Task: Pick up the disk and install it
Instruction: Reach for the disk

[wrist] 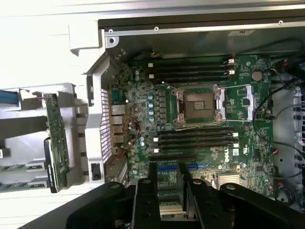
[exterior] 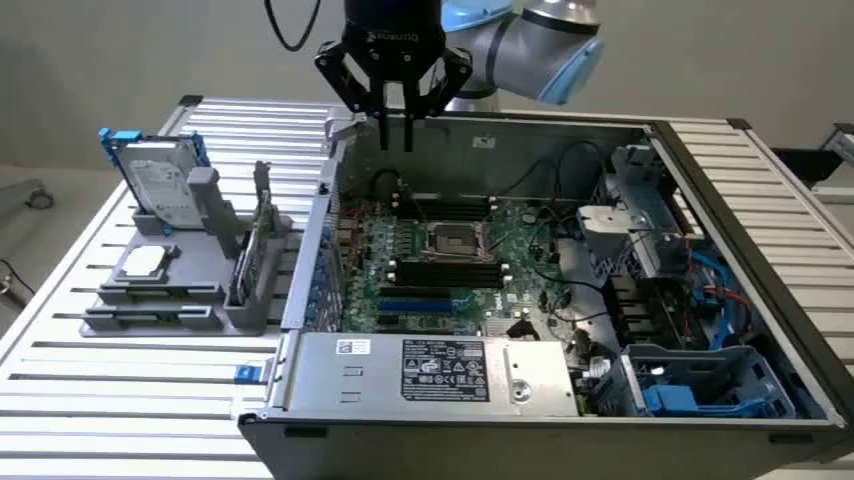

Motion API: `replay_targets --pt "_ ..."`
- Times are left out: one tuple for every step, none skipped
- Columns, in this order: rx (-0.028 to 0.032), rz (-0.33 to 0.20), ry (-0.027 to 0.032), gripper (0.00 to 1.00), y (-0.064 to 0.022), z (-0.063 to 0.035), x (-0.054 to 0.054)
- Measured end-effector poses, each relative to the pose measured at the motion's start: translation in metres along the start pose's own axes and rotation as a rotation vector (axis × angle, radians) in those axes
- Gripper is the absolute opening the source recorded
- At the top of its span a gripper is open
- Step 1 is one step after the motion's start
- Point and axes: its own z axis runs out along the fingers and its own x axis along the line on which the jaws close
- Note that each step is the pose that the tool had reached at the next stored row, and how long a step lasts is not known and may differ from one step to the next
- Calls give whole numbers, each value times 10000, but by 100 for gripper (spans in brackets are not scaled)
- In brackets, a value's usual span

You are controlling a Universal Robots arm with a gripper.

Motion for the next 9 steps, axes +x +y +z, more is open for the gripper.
replay_targets --pt "-1 0 0 31 0 0 0" --pt "0 0 0 31 0 0 0" --pt "0 0 0 31 0 0 0" --pt "-1 0 0 31 0 0 0" --pt "0 0 0 31 0 0 0" --pt "0 0 0 31 0 0 0" --pt "0 0 0 31 0 0 0" --pt "-1 0 0 31 0 0 0" --pt "0 0 0 31 0 0 0"
